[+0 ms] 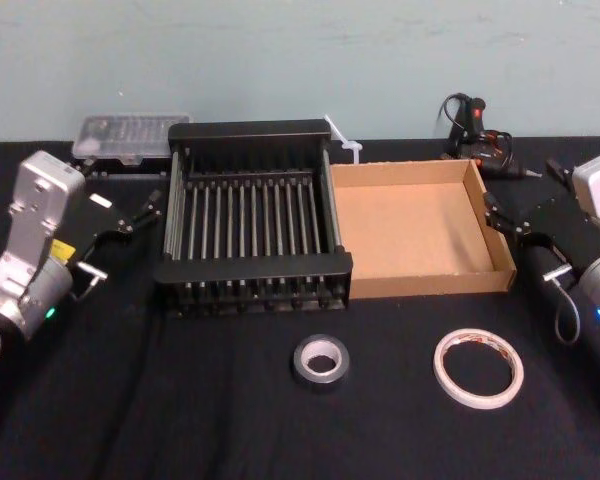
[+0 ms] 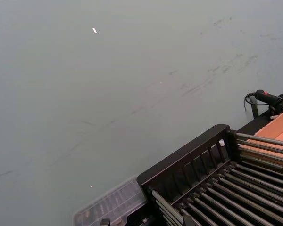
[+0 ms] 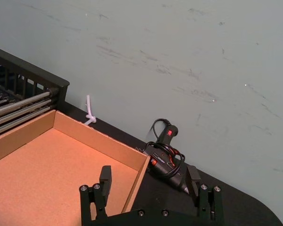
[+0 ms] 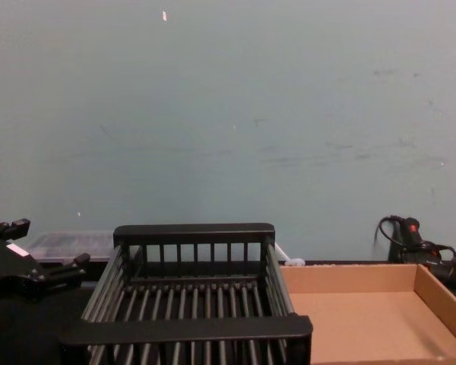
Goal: Pick up the white tape and place it into the black box , Pick up the silver tape and place it into the brown box.
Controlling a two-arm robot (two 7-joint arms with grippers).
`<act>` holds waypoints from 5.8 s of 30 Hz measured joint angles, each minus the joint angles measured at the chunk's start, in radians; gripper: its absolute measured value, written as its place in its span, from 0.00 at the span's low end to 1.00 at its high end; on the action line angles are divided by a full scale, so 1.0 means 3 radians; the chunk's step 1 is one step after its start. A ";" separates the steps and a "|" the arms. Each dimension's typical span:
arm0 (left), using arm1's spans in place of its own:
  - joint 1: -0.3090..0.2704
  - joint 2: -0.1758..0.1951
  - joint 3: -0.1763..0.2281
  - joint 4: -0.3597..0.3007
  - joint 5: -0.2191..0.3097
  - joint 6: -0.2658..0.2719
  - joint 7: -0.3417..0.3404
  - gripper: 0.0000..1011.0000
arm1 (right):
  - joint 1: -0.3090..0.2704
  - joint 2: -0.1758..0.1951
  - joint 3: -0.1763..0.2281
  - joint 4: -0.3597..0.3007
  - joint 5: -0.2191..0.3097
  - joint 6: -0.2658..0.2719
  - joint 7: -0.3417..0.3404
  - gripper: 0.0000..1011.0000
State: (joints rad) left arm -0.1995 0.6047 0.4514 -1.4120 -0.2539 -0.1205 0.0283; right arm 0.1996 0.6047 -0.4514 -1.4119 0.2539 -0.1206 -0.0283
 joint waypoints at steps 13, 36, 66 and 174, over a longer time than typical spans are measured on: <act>0.0000 0.0000 0.0000 0.0000 0.0000 0.0000 0.0000 0.99 | 0.0000 0.0000 0.0000 0.0000 0.0000 0.0000 0.0000 0.99; 0.0000 0.0000 0.0000 0.0000 0.0000 0.0000 0.0000 0.99 | 0.0000 0.0000 0.0000 0.0000 0.0000 0.0000 0.0000 0.99; 0.0000 0.0000 0.0000 0.0000 0.0000 0.0000 0.0000 0.99 | -0.0542 0.0071 0.0311 -0.0733 0.0183 0.0302 0.0052 0.99; 0.0000 0.0000 0.0000 0.0000 0.0000 0.0000 0.0000 0.99 | -0.1602 -0.0204 0.1008 -0.1098 0.0222 0.1127 0.0947 0.99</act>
State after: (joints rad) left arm -0.1995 0.6047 0.4514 -1.4120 -0.2539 -0.1205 0.0283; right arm -0.2809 0.5435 -0.1491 -1.7412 0.3204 0.2173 0.2557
